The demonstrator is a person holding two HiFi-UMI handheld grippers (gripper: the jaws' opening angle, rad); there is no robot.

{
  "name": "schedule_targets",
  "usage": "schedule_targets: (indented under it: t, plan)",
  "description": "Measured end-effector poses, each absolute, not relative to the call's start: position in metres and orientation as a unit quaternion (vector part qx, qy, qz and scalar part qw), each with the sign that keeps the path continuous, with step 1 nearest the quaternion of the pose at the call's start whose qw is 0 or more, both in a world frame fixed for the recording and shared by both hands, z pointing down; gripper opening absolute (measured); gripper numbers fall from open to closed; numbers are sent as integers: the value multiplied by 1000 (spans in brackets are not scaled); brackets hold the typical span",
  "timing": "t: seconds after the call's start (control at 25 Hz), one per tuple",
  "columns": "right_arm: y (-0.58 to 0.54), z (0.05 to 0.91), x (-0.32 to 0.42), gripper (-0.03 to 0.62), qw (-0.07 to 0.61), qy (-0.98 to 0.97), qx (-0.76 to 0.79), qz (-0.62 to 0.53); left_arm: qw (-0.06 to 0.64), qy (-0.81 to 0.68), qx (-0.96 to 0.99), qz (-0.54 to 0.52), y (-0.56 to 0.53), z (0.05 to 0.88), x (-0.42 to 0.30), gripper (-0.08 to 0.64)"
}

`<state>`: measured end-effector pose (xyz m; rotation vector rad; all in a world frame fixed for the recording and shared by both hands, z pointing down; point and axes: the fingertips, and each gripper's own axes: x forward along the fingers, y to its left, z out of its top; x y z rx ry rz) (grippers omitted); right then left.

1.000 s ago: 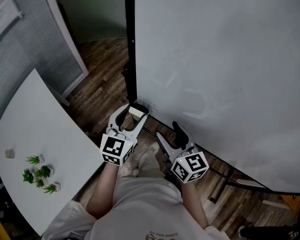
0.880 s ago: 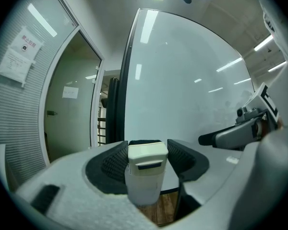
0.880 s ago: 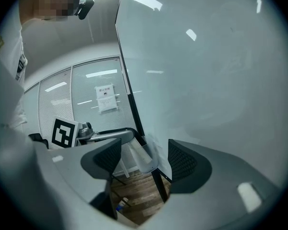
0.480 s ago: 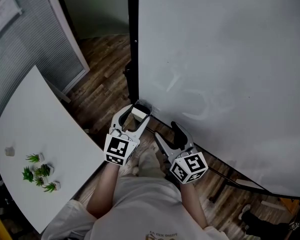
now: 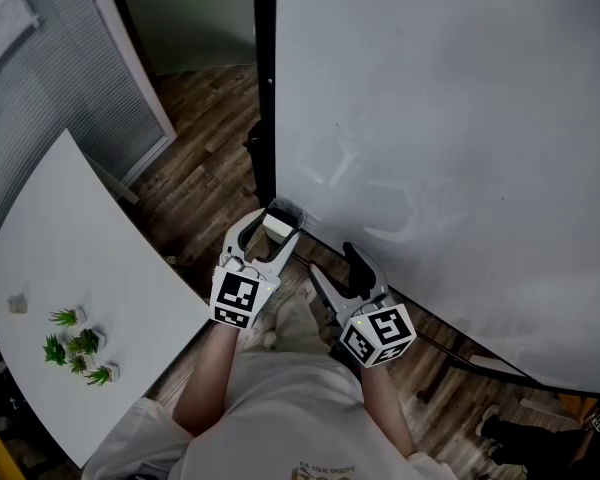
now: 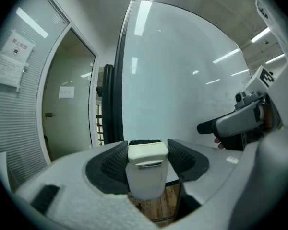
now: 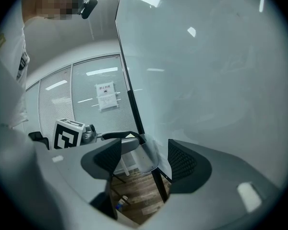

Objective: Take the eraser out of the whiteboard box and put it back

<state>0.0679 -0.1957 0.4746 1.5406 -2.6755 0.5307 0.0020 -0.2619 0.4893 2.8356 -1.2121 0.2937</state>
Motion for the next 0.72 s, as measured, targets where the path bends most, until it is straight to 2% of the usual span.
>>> schedule_targets:
  t: [0.72]
  plan:
    - [-199,471,70,304,-2,-850,499,169,43,-391,916,75,-263,488,-1,259]
